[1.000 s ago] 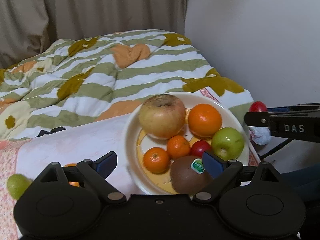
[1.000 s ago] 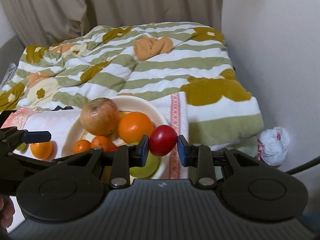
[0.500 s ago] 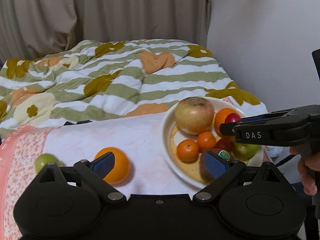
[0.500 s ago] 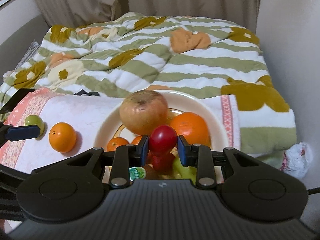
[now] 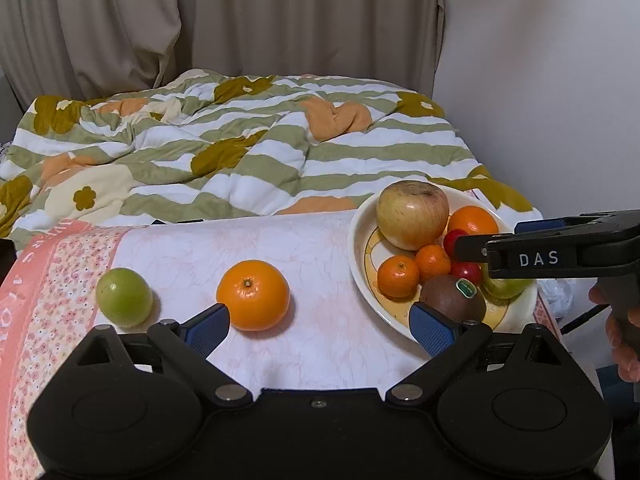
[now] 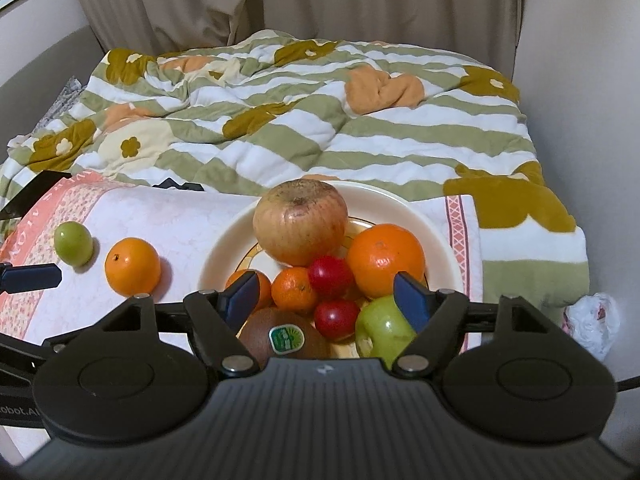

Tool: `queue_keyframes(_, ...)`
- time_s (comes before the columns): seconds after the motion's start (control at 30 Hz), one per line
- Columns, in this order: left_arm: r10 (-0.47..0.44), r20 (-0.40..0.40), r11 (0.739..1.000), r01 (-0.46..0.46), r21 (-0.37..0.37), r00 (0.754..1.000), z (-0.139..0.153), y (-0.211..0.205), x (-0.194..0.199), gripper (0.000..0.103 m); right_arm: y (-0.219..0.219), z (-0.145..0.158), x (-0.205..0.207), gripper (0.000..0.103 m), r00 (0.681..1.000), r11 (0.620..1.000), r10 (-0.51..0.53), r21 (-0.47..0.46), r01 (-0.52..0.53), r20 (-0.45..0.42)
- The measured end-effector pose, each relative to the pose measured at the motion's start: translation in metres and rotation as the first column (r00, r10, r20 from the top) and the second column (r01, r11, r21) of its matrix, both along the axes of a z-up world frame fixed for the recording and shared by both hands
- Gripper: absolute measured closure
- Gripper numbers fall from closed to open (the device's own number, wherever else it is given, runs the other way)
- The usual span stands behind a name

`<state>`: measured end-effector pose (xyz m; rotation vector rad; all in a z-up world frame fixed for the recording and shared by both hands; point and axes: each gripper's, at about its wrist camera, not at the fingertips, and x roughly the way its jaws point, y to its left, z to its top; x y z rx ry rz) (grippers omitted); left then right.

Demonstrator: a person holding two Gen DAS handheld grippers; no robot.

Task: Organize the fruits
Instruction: 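Lower the cherry tomato into the bowl and open the right tool, then move the left tool to the pale green pomelo while the right tool approaches the large orange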

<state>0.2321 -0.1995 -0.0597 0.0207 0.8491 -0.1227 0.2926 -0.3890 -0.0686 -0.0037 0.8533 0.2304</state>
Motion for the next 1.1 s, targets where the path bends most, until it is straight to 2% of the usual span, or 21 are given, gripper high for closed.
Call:
queue_keyframes(0.27,0.012,0.063,1.000,-0.011,-0.015,0.998,0.019,0.004,-0.028,0.005,-0.004,0.025,-0.029,0.013,0.999,1.000,-0.024,0.008,0.023,0.042)
queue_keyframes(0.57,0.049,0.143,0.998,-0.045,-0.033,0.989,0.046,0.017,-0.078,0.005,0.003,0.057,-0.080,0.013,0.994,1.000,-0.016,0.008,0.016,0.106)
queue_keyframes(0.63,0.065,0.157,0.998,-0.061,-0.031,0.985,0.050,0.023,-0.089,0.004,0.005,0.063,-0.093,0.009,0.993,1.000,-0.010,0.012,0.009,0.118)
queue_keyframes(0.7,0.084,0.168,0.996,-0.080,-0.027,0.982,0.055,0.031,-0.100,0.003,0.008,0.068,-0.104,0.000,0.991,1.000,-0.006,0.013,0.005,0.132)
queue_keyframes(0.87,0.136,0.188,0.991,-0.136,-0.015,0.973,0.064,0.057,-0.120,0.000,0.021,0.076,-0.124,0.000,0.989,1.000,0.005,-0.012,-0.003,0.149)
queue_keyframes(1.1,0.170,0.196,0.983,-0.179,0.032,0.966,0.067,0.107,-0.126,0.000,0.046,0.077,-0.135,0.000,0.990,1.000,0.000,-0.010,0.001,0.139)
